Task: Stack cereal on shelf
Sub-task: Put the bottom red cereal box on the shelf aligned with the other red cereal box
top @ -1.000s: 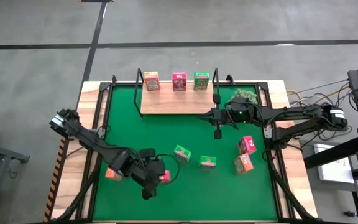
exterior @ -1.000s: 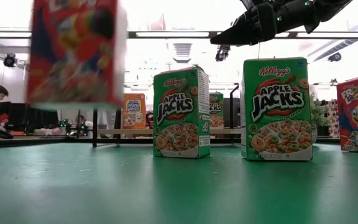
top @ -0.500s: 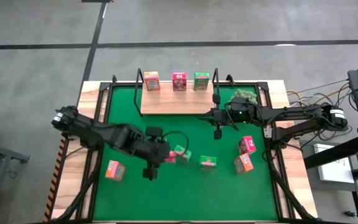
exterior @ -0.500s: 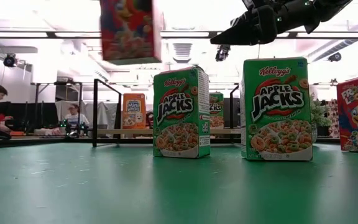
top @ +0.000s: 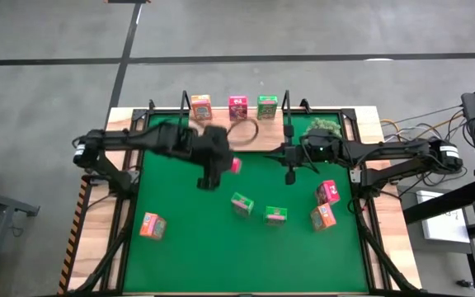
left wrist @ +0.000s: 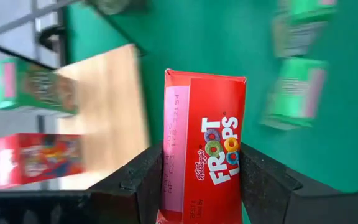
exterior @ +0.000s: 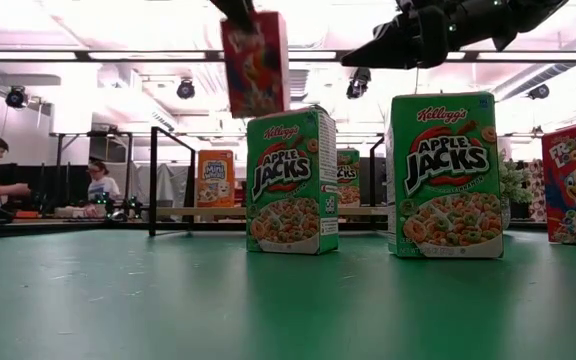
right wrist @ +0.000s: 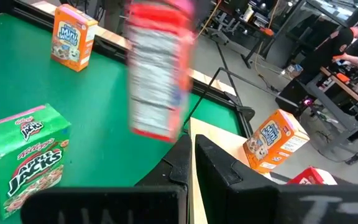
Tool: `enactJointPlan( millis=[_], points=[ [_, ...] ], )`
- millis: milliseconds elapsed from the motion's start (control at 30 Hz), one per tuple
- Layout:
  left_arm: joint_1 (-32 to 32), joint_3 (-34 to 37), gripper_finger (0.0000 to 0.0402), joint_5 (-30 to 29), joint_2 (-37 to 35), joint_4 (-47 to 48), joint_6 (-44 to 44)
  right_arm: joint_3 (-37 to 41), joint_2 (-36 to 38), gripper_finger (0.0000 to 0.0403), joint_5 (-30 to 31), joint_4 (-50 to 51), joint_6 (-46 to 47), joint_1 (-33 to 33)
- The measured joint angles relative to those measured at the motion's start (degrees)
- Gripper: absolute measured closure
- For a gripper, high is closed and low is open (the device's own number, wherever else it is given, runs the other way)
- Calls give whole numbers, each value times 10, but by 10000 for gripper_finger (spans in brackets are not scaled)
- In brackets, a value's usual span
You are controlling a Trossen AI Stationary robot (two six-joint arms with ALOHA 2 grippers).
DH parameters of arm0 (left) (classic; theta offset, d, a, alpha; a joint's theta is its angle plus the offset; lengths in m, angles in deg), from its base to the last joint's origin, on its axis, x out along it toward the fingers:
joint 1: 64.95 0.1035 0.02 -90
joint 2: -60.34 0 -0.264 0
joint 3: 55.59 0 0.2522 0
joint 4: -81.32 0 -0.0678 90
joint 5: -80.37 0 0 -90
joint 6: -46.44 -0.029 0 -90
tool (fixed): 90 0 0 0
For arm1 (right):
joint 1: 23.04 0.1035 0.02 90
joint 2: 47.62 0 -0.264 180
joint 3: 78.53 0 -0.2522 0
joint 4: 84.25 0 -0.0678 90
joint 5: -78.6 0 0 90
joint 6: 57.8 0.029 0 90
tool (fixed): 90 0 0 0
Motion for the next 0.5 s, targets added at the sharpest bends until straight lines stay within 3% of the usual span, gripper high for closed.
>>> enactJointPlan(
  millis=[233,500],
  points=[
    [123,12,238,90,1,-67,-86,0,12,390,0,17,-1,-1],
    [235,22,238,169,13,-138,-113,0,12,390,1,22,-10,-1]
  ],
)
